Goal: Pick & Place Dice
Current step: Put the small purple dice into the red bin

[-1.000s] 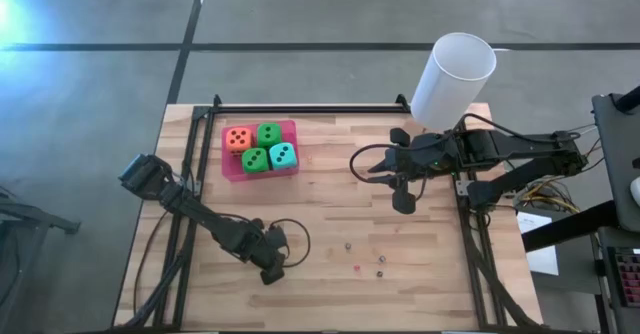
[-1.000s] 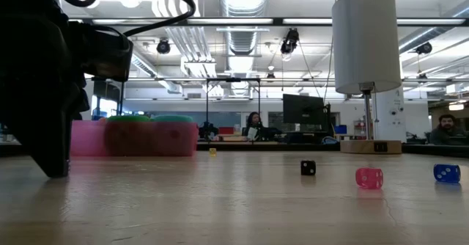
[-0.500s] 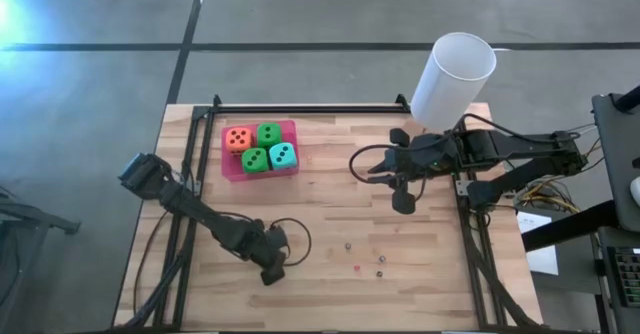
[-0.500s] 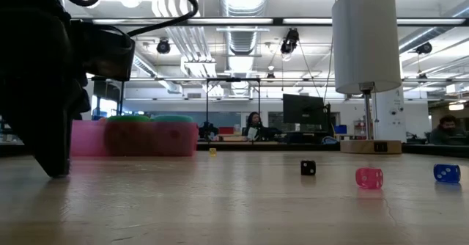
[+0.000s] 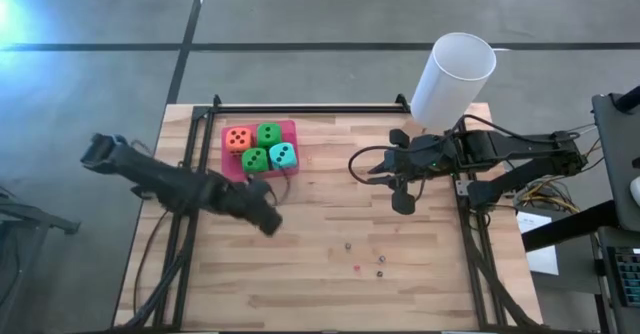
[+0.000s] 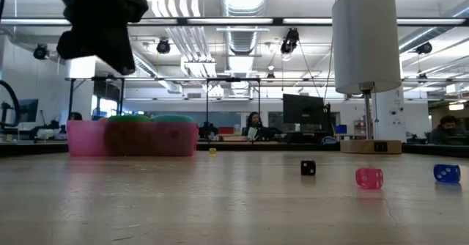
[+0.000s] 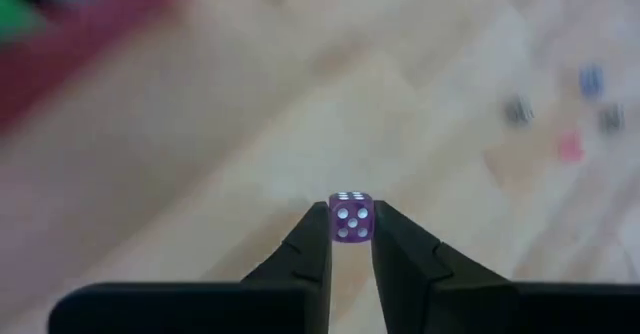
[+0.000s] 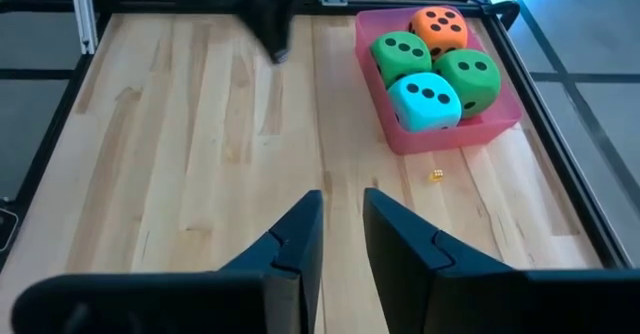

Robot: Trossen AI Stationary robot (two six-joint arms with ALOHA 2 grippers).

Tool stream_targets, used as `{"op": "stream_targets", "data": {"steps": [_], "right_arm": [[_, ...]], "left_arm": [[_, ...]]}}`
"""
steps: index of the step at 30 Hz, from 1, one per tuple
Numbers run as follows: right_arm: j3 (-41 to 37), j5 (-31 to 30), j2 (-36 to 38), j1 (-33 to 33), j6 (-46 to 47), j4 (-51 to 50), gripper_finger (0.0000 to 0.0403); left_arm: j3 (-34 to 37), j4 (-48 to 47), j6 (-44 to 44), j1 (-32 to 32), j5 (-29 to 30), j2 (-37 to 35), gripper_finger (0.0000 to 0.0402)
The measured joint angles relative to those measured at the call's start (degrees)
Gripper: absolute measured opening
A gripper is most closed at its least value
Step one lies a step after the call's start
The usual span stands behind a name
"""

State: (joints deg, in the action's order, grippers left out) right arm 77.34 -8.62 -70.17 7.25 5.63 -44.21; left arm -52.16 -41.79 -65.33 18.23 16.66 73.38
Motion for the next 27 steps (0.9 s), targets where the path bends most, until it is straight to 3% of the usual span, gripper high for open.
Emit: {"op": "stream_targets", "data": {"steps": [7,12,21,27], "right_arm": [[-0.1,0.0,0.0,0.0,0.2,0.1,0.0063],[-0.1,0.0,-0.1,0.0,1.4,0.4,0.0069],[-0.1,0.0,-0.1,0.0,1.7,2.7,0.008],[-0.1,0.0,-0.1,0.0,2.3,3.0,0.0079]], "left_arm": [[0.0,-13.6,-4.8,-9.8,7.8,-7.7,0.0052],[0.0,-21.3,-8.7,-17.8,9.3,-8.2,0.0052],[0.5,-25.1,-7.7,-31.5,8.8,-4.8,0.0052],[4.0,-24.5,-4.4,-36.2,8.1,-3.8,0.0053]]}}
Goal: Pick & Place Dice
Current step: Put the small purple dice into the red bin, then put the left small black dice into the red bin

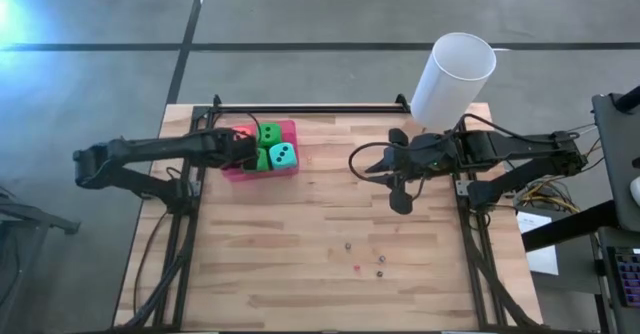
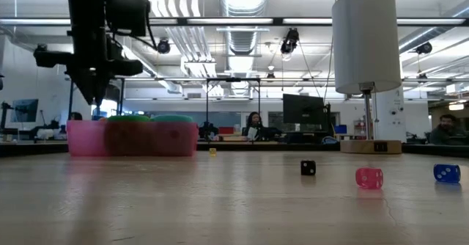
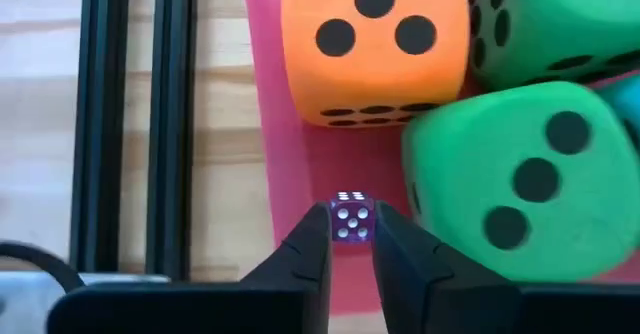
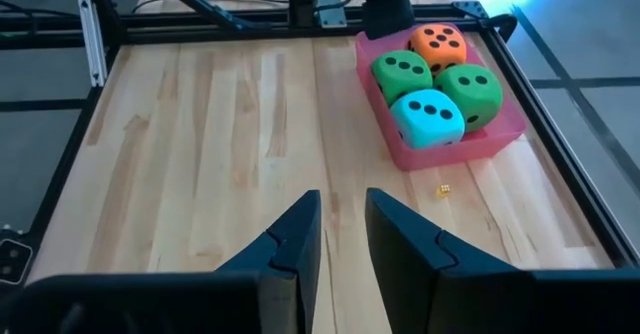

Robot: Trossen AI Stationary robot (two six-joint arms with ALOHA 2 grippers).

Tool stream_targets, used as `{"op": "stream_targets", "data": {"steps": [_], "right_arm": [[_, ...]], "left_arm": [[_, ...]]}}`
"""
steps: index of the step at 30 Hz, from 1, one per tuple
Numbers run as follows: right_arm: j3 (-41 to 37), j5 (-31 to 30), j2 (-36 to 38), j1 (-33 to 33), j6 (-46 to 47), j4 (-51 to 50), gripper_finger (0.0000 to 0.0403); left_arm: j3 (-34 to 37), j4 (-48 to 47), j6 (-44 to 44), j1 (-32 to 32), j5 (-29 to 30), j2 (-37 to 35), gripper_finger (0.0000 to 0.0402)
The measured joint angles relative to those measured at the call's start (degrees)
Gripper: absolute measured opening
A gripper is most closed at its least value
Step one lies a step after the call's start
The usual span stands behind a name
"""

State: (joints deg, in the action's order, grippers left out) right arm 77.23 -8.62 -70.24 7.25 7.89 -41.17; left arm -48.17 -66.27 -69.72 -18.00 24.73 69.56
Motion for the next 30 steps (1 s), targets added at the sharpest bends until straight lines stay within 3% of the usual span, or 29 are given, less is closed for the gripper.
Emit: {"op": "stream_targets", "data": {"steps": [9,18,30], "right_arm": [[0.0,0.0,0.0,0.0,0.7,0.0,0.0063],[0.0,0.0,0.0,0.0,1.5,0.0,0.0074],[0.0,0.1,0.5,0.0,1.7,-0.6,0.0069]], "left_arm": [[2.6,2.2,3.5,-0.5,-4.1,0.0,0.0125],[4.0,2.2,2.4,-0.5,-6.4,0.0,0.0181],[-4.6,2.0,9.9,0.9,-10.3,-0.8,0.0207]]}}
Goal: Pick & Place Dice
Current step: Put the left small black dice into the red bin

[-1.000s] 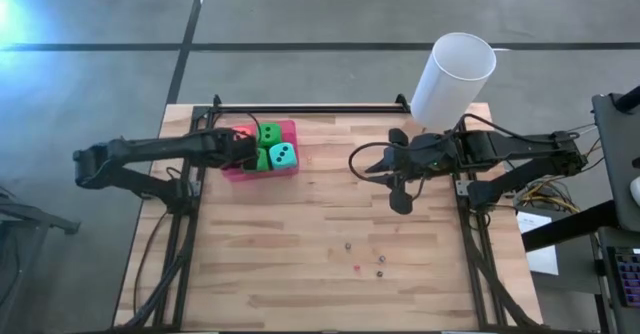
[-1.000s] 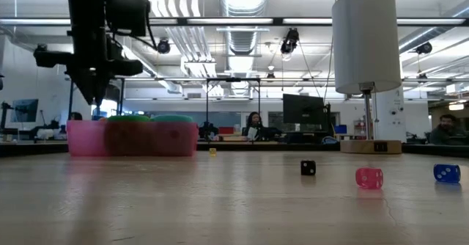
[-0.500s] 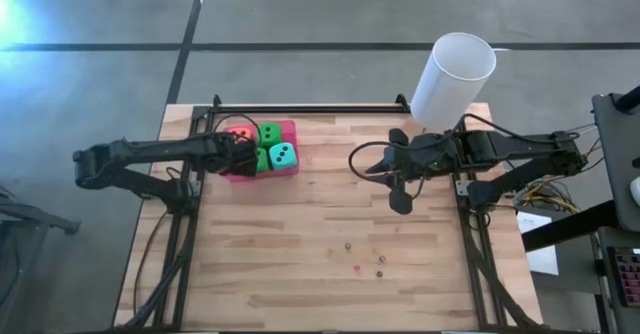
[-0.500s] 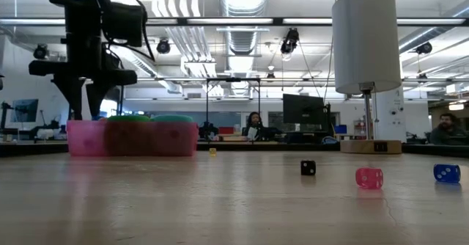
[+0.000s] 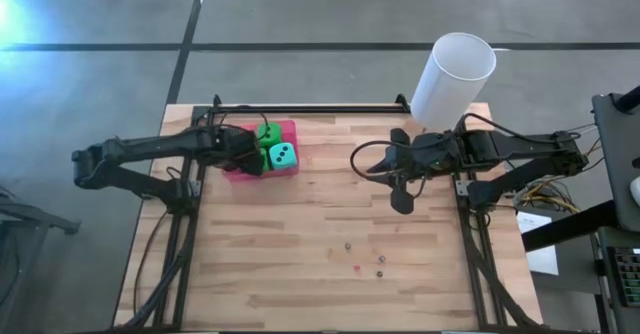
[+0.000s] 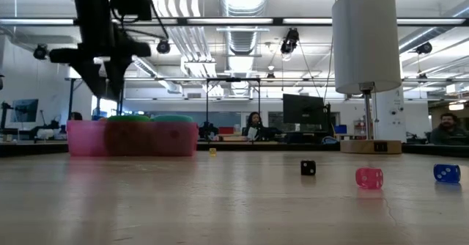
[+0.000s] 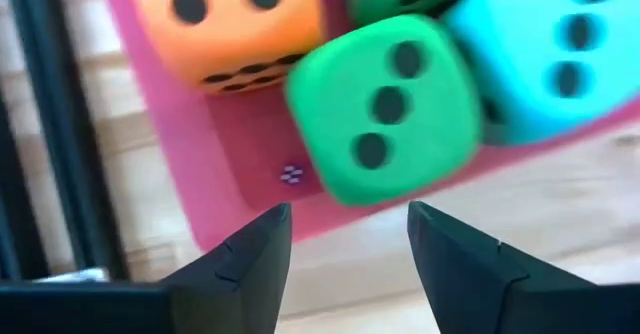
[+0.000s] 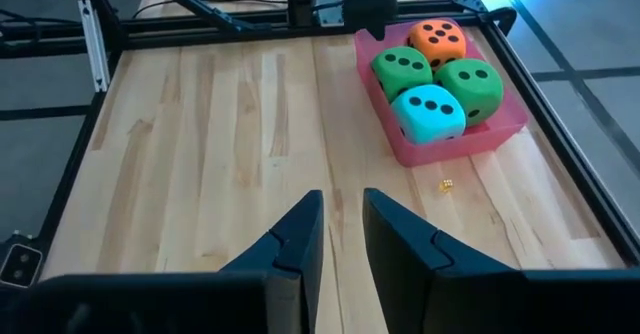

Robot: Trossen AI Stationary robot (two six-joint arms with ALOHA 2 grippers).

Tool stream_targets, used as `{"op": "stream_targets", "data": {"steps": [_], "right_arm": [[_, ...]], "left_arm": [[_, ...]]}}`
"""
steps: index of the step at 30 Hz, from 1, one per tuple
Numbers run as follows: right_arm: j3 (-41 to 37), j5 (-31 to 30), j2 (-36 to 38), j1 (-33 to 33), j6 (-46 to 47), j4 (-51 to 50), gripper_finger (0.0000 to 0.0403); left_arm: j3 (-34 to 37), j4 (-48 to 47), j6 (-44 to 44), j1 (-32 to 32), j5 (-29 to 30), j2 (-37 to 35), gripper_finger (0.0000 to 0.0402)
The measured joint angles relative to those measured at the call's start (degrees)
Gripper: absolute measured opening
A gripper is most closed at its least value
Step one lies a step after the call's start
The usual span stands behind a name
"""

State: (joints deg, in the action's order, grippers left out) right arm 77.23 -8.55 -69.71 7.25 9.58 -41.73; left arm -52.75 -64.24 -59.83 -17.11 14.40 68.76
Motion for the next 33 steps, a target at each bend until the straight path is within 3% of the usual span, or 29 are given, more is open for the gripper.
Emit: {"op": "stream_targets", "data": {"steps": [7,17,23,33], "right_arm": [[-0.2,1.0,0.0,0.0,3.2,-1.5,0.006],[-4.1,12.4,0.0,0.1,10.5,-11.0,0.0056],[-13.0,17.9,-0.1,4.2,15.7,-14.7,0.0052],[-26.9,19.5,-1.0,13.8,26.7,-7.2,0.0052]], "left_arm": [[-4.8,1.7,1.7,5.8,0.1,-0.2,0.0215],[-5.5,15.9,11.7,19.8,0.3,-0.2,0.0202],[-5.5,17.9,11.7,23.8,0.3,-0.2,0.0188],[-5.5,18.2,11.9,24.2,0.3,-0.2,0.0171]]}}
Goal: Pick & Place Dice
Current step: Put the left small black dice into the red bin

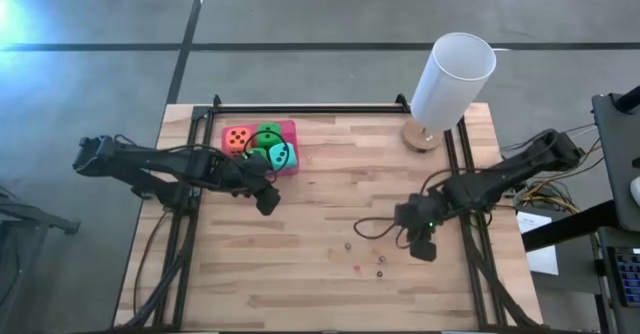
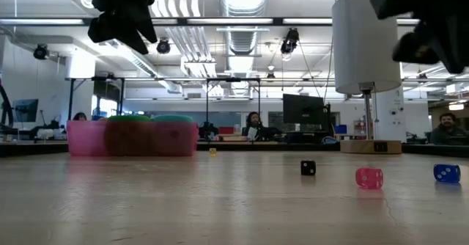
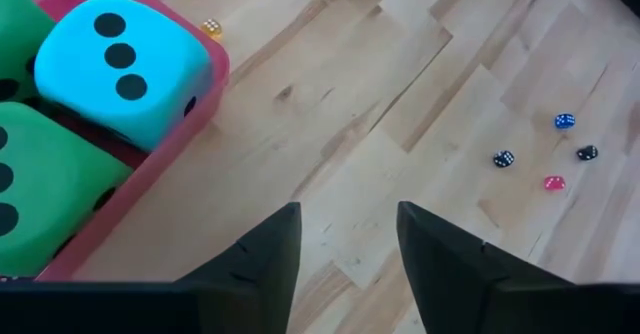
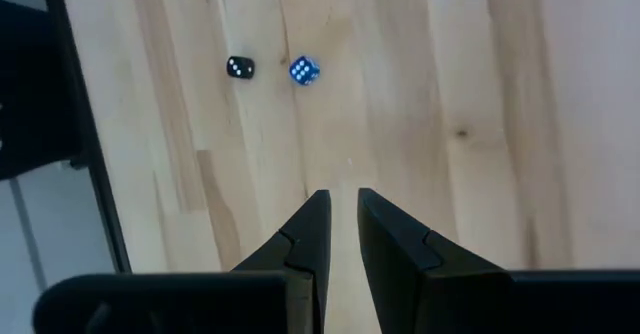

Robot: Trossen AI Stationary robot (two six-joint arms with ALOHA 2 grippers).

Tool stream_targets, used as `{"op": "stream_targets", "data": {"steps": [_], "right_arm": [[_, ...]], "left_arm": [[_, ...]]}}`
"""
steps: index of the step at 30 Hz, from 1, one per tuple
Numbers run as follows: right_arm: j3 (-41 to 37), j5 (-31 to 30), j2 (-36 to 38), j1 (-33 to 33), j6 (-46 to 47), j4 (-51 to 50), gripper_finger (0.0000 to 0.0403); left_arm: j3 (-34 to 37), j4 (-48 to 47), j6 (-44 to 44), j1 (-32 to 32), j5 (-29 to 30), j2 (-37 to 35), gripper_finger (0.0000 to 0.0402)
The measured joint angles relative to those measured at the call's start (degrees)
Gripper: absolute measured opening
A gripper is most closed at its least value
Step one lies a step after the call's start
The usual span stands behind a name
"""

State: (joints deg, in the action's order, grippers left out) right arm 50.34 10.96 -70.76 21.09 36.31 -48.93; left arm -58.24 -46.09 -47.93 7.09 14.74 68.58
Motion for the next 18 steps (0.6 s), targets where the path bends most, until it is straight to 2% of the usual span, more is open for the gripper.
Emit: {"op": "stream_targets", "data": {"steps": [10,18], "right_arm": [[-9.2,-0.5,0.0,1.9,12.3,13.7,0.0052],[-14.6,-0.6,0.0,2.1,17.8,21.5,0.0052]], "left_arm": [[0.0,0.0,3.0,0.0,0.2,0.0,0.0175],[0.0,0.0,4.2,0.0,0.2,0.0,0.019]]}}
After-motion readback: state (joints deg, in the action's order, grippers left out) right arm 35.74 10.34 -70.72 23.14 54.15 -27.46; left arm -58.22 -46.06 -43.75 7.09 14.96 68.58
